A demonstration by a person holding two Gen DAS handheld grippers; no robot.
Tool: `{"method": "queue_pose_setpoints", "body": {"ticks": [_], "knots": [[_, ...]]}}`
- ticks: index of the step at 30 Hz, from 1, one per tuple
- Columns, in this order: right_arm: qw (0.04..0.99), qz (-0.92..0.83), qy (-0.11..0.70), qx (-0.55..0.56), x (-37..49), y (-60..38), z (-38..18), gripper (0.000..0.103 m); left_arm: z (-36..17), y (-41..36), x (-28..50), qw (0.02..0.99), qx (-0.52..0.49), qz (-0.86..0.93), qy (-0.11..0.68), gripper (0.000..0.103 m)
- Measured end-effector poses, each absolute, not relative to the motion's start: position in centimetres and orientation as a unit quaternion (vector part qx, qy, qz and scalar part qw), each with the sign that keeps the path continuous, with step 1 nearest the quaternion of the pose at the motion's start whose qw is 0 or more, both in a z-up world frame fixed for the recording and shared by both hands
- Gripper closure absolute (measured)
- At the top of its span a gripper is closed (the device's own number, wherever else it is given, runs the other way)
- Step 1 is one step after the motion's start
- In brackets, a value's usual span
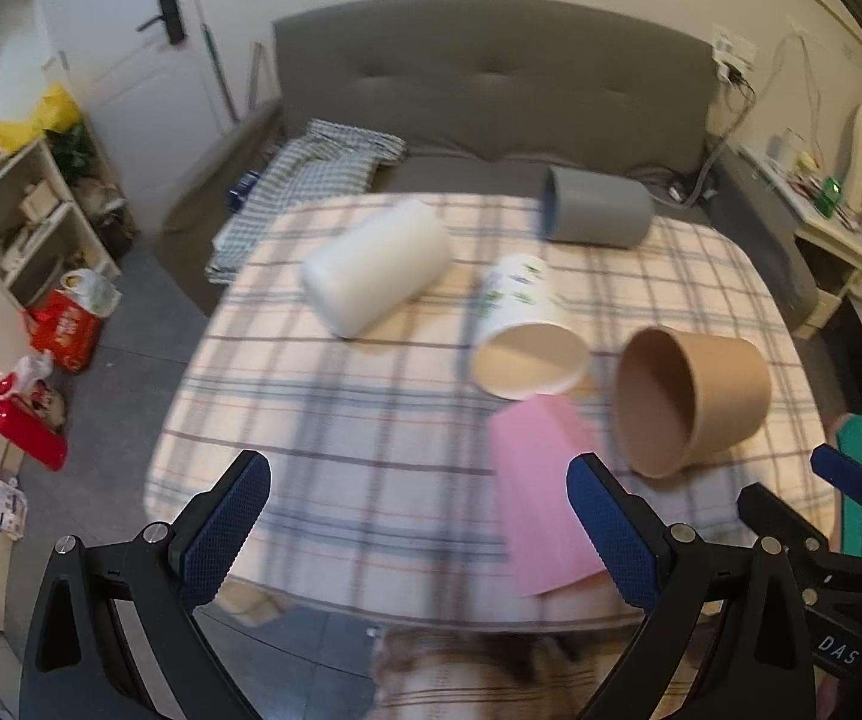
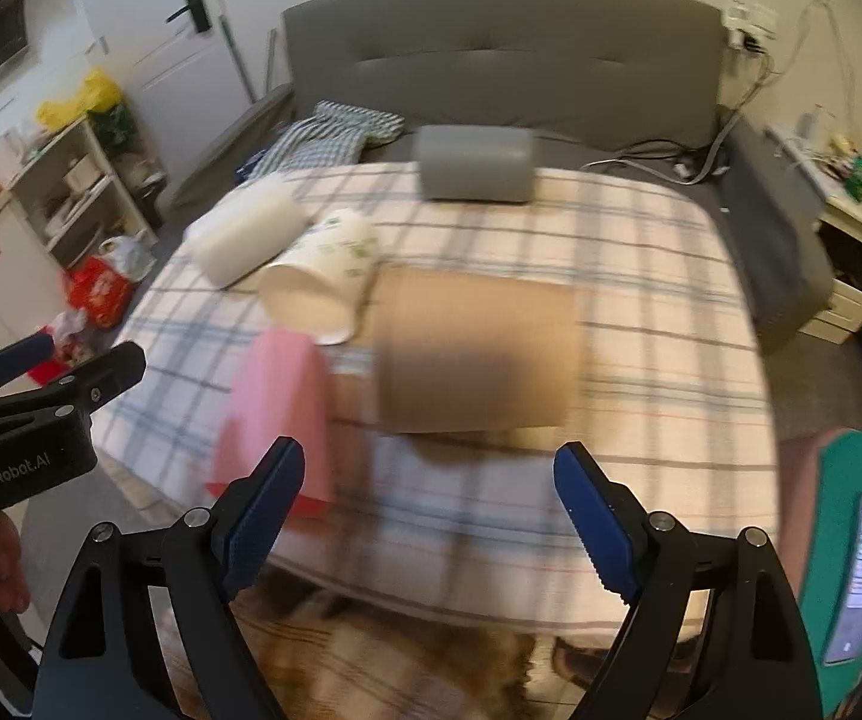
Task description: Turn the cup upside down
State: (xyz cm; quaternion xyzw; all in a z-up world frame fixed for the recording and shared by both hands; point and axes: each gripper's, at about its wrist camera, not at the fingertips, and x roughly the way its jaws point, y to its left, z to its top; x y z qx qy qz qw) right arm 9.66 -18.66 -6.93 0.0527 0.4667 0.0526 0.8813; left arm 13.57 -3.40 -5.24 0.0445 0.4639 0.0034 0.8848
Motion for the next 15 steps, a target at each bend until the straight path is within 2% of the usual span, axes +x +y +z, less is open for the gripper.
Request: {"method": "queue_pose_setpoints", "body": {"ticks": [7, 15], "knots": [[0.878, 0.018, 0.471, 0.079, 9.7, -22.7, -8.2, 0.017, -7.3, -5.8, 16.4, 0.861, 0.031, -0.008, 0.507, 0.001], [0.869, 0.026, 0.485, 0.095, 10.8, -23.2, -10.4, 0.017, -10.3, -6.8, 19.9, 0.824, 0.015, -0.014, 0.566, 0.003]]}}
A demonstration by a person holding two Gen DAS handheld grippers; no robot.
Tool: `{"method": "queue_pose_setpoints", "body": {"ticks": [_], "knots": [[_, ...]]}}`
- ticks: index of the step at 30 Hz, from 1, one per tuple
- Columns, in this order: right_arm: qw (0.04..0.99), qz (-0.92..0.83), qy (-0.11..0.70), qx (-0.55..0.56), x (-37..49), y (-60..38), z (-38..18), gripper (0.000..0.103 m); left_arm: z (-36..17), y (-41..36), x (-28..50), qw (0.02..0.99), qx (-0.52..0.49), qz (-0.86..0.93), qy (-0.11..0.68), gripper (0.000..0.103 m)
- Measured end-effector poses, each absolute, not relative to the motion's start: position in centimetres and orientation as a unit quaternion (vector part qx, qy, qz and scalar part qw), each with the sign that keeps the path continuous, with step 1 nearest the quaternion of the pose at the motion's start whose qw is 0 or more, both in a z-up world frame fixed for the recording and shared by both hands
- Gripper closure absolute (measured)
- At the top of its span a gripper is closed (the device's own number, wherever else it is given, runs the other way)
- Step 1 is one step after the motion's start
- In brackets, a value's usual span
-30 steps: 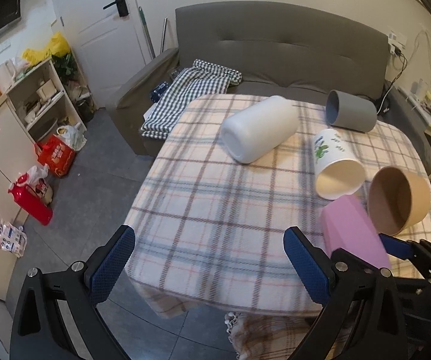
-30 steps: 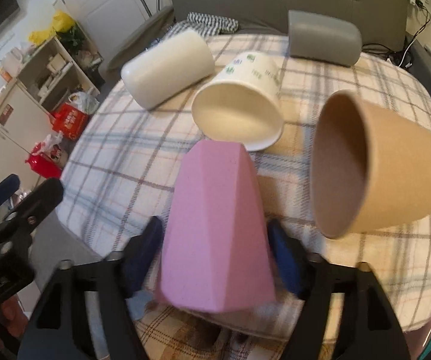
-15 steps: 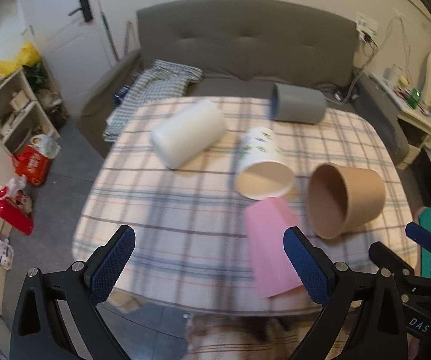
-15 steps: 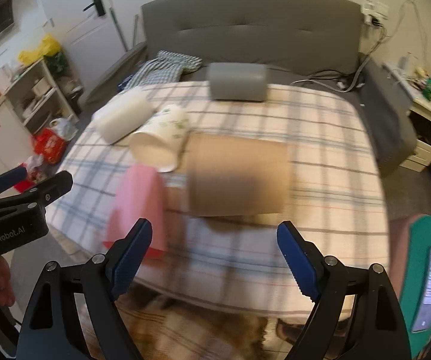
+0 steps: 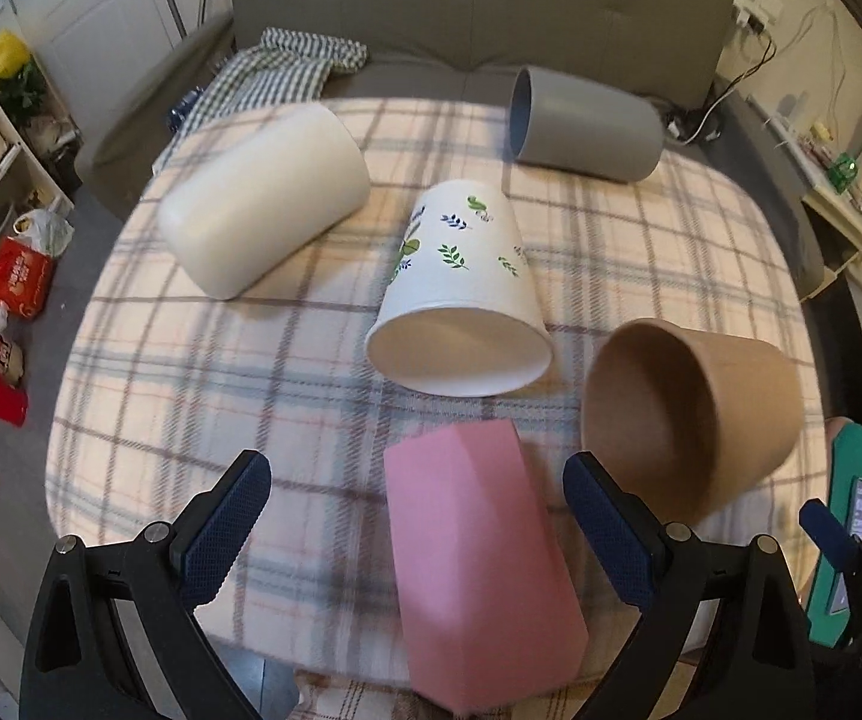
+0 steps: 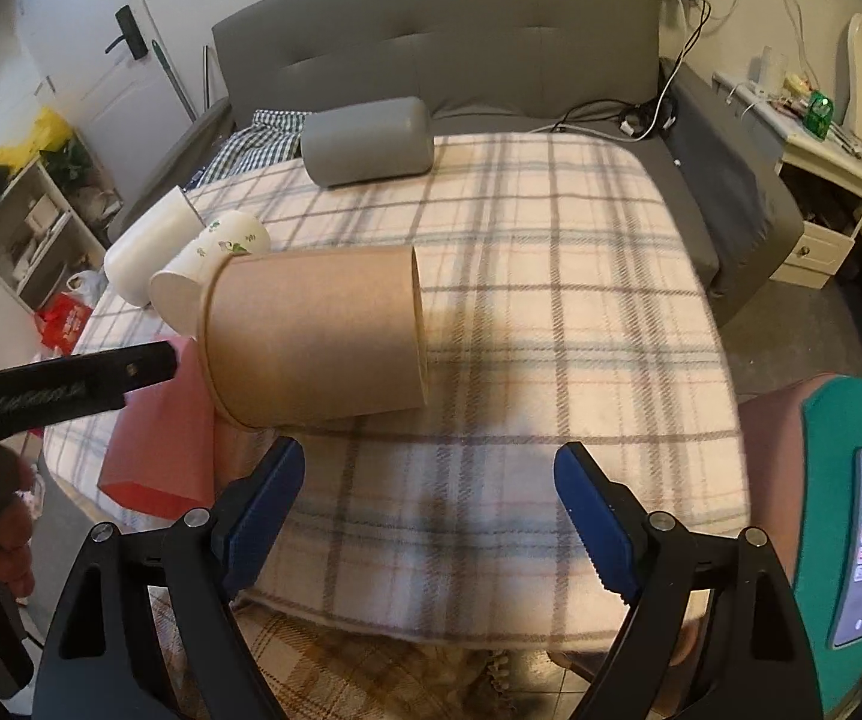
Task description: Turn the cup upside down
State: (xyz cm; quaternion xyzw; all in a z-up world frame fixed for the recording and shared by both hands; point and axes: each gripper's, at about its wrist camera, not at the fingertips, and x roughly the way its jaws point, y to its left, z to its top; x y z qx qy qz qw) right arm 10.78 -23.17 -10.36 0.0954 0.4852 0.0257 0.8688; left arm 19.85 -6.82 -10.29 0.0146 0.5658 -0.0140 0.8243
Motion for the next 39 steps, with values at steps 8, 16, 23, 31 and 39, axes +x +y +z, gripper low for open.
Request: {"method": "queue_pose_setpoints", "body": {"ticks": [8, 16, 23, 31, 39], "knots": [[0.866, 0.028, 0.488, 0.107, 11.8, -23.5, -11.1, 0.017, -12.0, -6.8, 21.1, 0.792, -0.012, -0.039, 0.609, 0.035], [0.869, 0.028, 0.484, 0.104, 11.7, -23.2, -10.6, 0.017, -9.5, -6.9, 19.9, 0.809, -0.008, -0.06, 0.584, 0.046], [0.878, 0.021, 0.467, 0.103, 10.5, -23.1, -8.9, 0.017, -6.0, -6.5, 18.1, 0.841, 0.001, -0.064, 0.538, 0.048], [0.885, 0.023, 0.454, 0.098, 8.9, -22.5, -7.8, 0.017, -4.7, -5.9, 15.9, 0.883, -0.014, -0.061, 0.464, 0.048], [0.882, 0.015, 0.462, 0.091, 8.3, -22.5, -8.6, 0.017, -7.3, -6.8, 15.3, 0.909, 0.024, -0.05, 0.412, 0.048]]}}
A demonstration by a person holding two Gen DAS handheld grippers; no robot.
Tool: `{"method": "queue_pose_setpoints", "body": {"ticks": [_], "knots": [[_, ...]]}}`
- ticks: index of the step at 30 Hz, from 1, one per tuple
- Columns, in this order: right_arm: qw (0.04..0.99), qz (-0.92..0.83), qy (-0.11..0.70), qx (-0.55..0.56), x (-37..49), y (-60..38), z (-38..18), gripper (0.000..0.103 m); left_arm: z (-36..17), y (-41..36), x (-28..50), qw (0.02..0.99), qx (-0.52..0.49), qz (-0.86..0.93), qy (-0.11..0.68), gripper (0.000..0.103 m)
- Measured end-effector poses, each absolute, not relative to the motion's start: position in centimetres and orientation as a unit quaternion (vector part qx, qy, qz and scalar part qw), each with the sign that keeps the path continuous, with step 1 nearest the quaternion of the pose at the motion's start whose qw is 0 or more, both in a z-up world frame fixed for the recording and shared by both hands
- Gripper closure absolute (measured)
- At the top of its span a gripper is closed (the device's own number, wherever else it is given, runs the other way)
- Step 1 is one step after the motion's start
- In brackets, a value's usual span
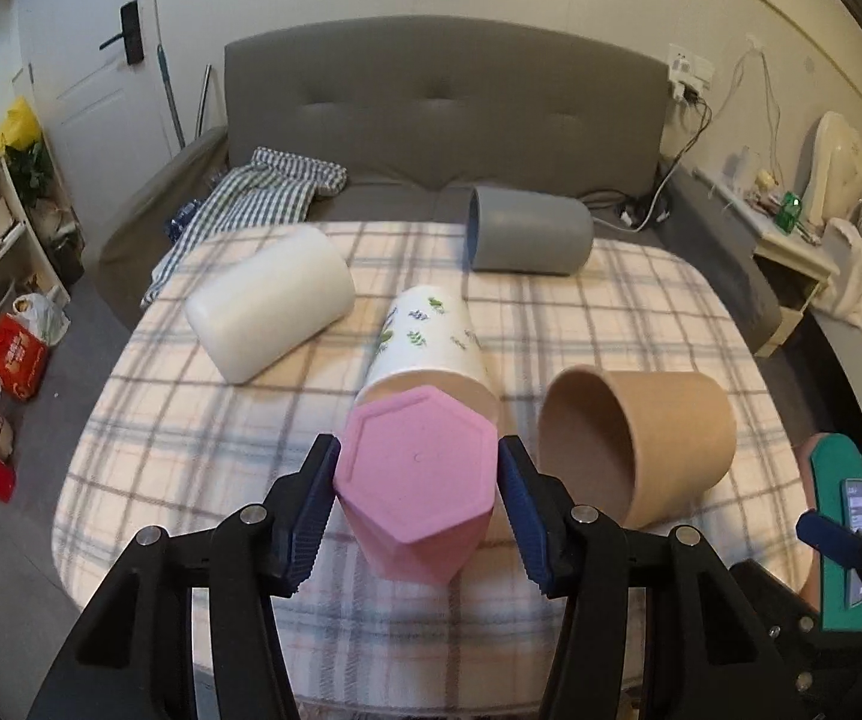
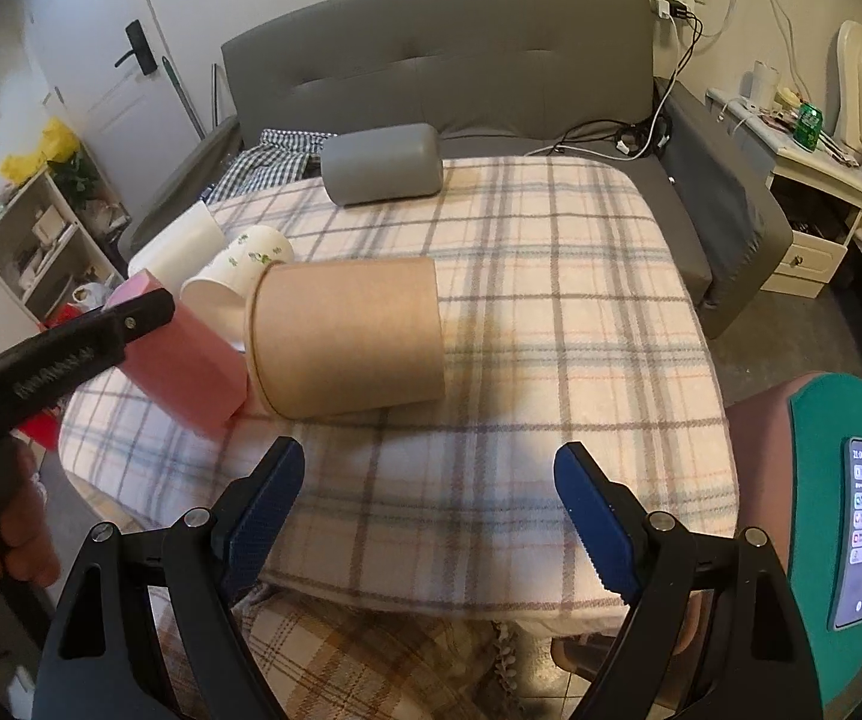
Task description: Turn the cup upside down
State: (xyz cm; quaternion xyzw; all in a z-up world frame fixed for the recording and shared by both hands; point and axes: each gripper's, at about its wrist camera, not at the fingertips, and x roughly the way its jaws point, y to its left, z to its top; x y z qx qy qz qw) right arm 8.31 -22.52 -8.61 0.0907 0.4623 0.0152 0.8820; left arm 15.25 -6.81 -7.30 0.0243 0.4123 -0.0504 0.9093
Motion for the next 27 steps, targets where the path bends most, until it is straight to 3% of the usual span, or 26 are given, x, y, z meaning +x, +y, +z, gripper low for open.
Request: {"method": "queue_pose_setpoints", "body": {"ticks": [9, 13, 27], "knots": [[0.882, 0.011, 0.463, 0.089, 9.1, -22.6, -8.7, 0.017, -7.6, -7.1, 15.0, 0.907, 0.038, -0.066, 0.414, 0.045], [0.882, 0.016, 0.463, 0.084, 8.8, -22.1, -8.6, 0.017, -8.0, -7.0, 15.0, 0.901, 0.036, -0.062, 0.428, 0.03], [0.904, 0.019, 0.42, 0.075, 5.9, -21.2, -4.3, 0.017, -3.0, -5.1, 12.2, 0.919, 0.004, -0.067, 0.389, 0.029]]}}
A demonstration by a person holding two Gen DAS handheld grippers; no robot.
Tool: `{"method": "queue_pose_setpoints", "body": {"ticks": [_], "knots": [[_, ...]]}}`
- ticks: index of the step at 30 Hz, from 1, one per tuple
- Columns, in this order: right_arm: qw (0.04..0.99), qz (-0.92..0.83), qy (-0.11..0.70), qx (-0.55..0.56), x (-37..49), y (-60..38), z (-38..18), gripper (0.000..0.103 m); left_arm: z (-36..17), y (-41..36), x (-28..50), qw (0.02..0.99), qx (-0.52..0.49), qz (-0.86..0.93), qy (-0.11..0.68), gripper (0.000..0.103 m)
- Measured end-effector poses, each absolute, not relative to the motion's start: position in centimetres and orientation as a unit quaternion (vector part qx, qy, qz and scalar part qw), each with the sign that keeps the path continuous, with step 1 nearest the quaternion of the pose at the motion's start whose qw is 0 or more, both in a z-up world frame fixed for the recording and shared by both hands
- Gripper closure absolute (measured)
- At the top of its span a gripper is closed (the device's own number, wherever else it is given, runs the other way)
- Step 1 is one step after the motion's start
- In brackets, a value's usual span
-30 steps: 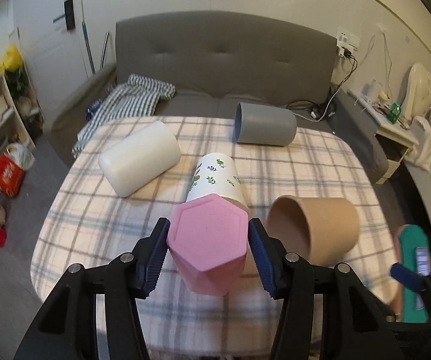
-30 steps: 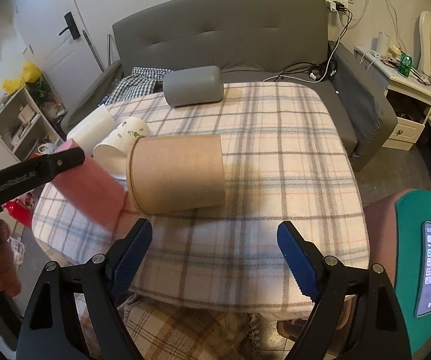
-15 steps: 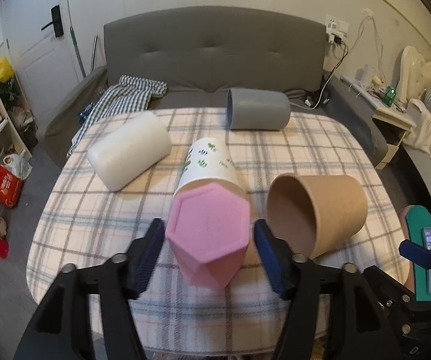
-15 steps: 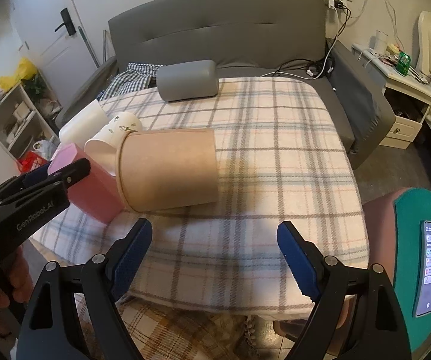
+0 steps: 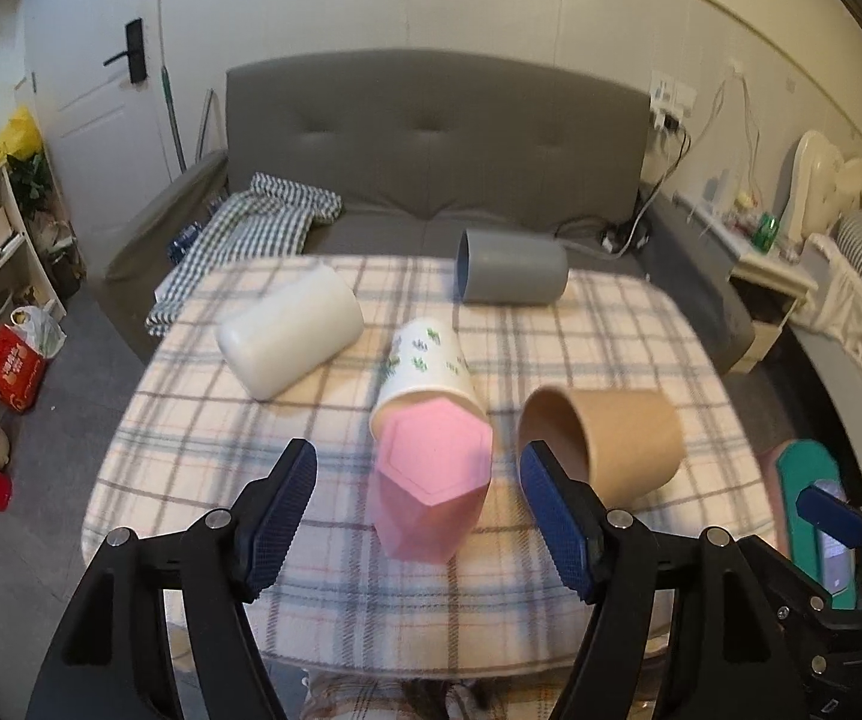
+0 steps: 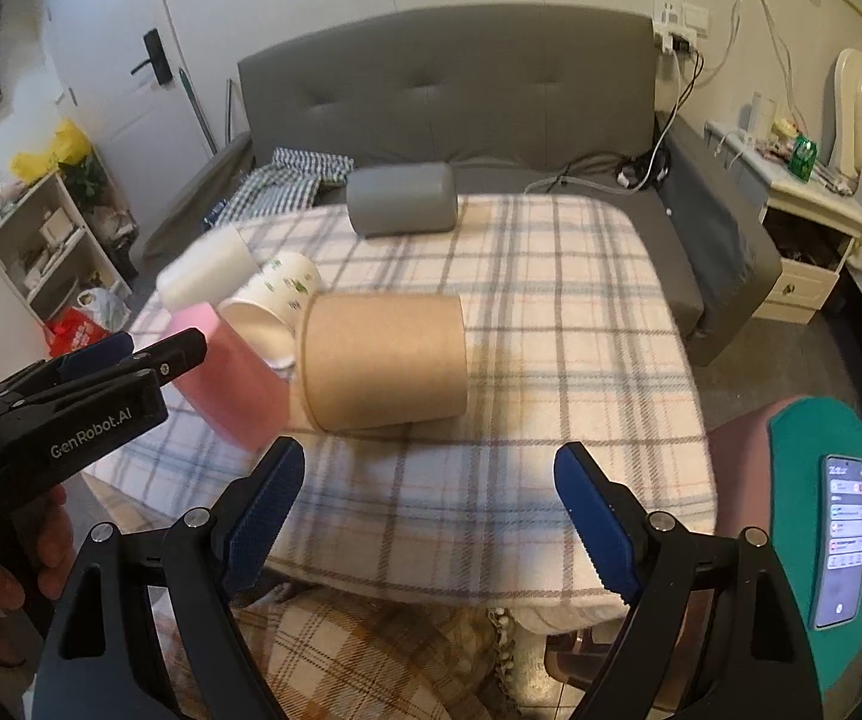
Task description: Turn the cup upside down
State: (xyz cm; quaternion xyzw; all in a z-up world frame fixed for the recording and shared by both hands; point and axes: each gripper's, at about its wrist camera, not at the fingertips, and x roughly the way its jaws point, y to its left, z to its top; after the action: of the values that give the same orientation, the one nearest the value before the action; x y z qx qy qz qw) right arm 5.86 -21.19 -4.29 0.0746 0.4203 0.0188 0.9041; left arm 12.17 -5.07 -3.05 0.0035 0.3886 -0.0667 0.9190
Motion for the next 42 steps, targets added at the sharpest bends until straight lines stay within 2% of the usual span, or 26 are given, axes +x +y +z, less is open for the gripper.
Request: {"method": "queue_pose_setpoints", "body": {"ticks": [6, 15, 17, 19, 21, 23, 32, 42], "knots": [[0.924, 0.023, 0.377, 0.062, 3.2, -20.5, -1.3, 0.017, 0.1, -3.3, 9.4, 0.935, -0.017, -0.063, 0.35, 0.029], [0.942, 0.038, 0.33, 0.045, -0.5, -18.7, 1.0, 0.017, 2.1, -1.4, 4.2, 0.951, -0.03, -0.061, 0.301, 0.029], [0.947, 0.041, 0.316, 0.04, -1.0, -18.2, 1.1, 0.017, 1.9, -1.1, 3.2, 0.955, -0.031, -0.058, 0.29, 0.027], [0.952, 0.044, 0.3, 0.038, -1.6, -17.9, 0.9, 0.014, 1.3, -0.5, 1.8, 0.961, -0.041, -0.057, 0.269, 0.01], [0.959, 0.042, 0.278, 0.038, -2.4, -17.5, 0.4, 0.003, 0.7, 0.2, 0.8, 0.966, -0.049, -0.039, 0.25, 0.009], [0.964, 0.038, 0.263, 0.033, -2.9, -17.1, -0.3, 0.0, -0.1, 0.6, 0.2, 0.968, -0.049, -0.026, 0.245, 0.009], [0.959, 0.022, 0.279, 0.043, -3.1, -17.3, -3.8, 0.0, -2.9, 1.3, -1.3, 0.969, -0.012, 0.0, 0.245, 0.008], [0.962, 0.017, 0.27, 0.03, -3.9, -17.1, -4.6, 0.0, -4.6, 0.7, -2.2, 0.968, 0.013, -0.006, 0.25, 0.007]]}}
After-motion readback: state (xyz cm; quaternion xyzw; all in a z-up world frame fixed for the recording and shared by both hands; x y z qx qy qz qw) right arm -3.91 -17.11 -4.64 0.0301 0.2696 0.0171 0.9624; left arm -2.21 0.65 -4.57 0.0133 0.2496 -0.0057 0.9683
